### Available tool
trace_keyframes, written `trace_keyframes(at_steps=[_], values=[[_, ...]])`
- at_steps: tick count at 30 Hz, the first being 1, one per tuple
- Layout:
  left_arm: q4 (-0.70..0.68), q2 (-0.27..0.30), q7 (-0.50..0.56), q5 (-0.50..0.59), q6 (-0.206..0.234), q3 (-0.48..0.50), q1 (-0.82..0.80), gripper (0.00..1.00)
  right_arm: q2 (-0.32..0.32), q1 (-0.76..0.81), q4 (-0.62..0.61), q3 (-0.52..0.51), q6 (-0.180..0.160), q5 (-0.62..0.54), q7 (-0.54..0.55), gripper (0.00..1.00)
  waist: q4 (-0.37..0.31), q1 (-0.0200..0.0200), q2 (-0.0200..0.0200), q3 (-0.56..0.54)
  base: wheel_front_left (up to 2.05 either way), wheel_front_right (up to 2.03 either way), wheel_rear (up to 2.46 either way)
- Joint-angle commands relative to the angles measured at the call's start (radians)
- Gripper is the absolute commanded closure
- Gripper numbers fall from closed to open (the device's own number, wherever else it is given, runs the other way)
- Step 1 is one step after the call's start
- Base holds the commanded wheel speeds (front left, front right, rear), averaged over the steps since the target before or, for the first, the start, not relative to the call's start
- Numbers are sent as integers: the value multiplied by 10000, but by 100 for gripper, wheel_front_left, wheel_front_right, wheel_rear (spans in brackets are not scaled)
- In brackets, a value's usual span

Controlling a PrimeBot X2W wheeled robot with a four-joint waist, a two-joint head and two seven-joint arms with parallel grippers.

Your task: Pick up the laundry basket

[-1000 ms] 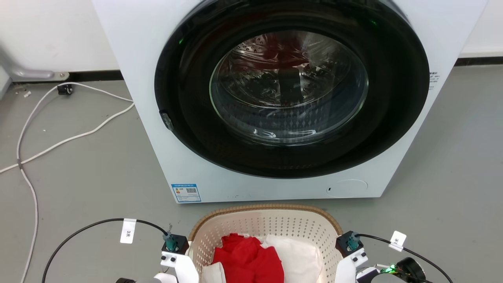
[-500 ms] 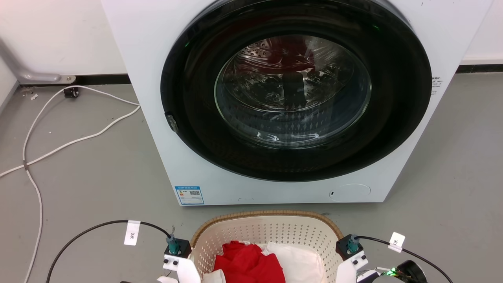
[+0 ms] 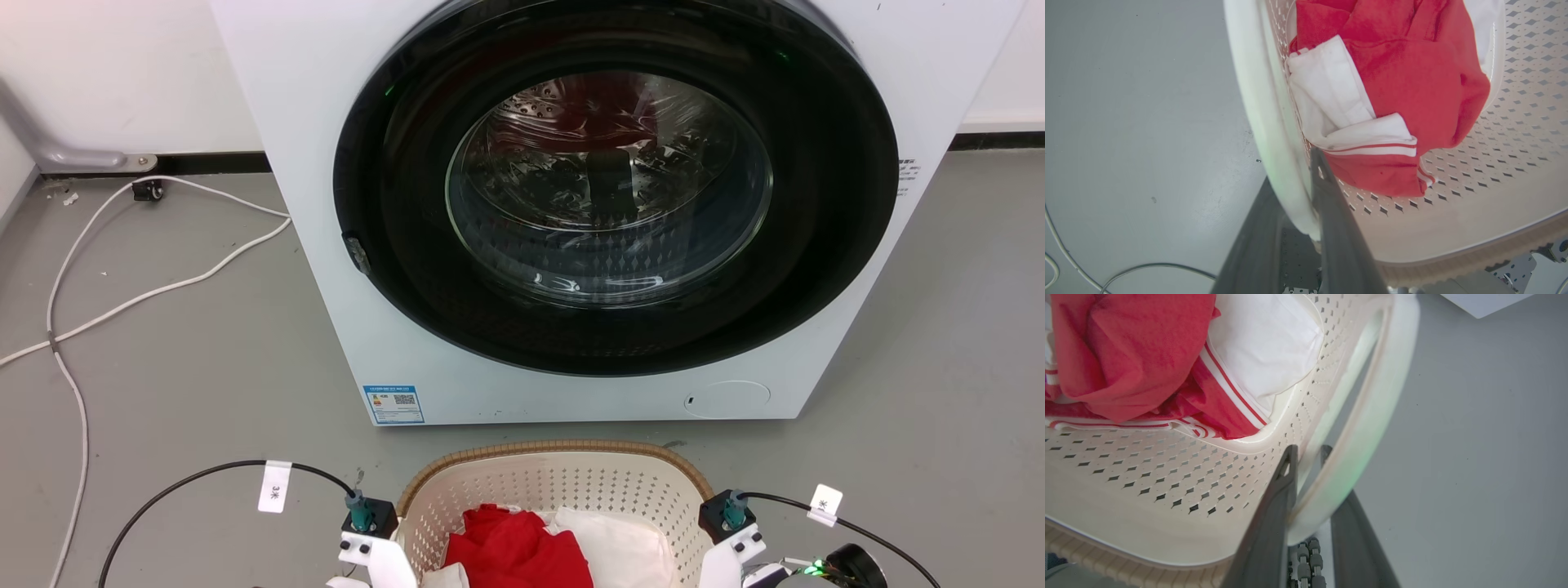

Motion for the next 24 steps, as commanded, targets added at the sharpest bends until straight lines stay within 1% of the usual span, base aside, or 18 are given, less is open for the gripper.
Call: trace_keyframes(at_steps=[1,11,24], values=[[-9,-16,-72,-40,-36,-75,-189,100,-23,-147,9,114,28,66,-27,100,2,1,-1,-1,0,0,0],[20,32,-167,-354,-36,-397,-250,100,-61,-155,55,555,28,465,-26,100,-18,1,-1,-5,0,0,0],[44,57,-260,-648,-36,-686,-344,100,-93,-251,97,875,28,833,-49,100,-43,1,-1,62,0,0,0]])
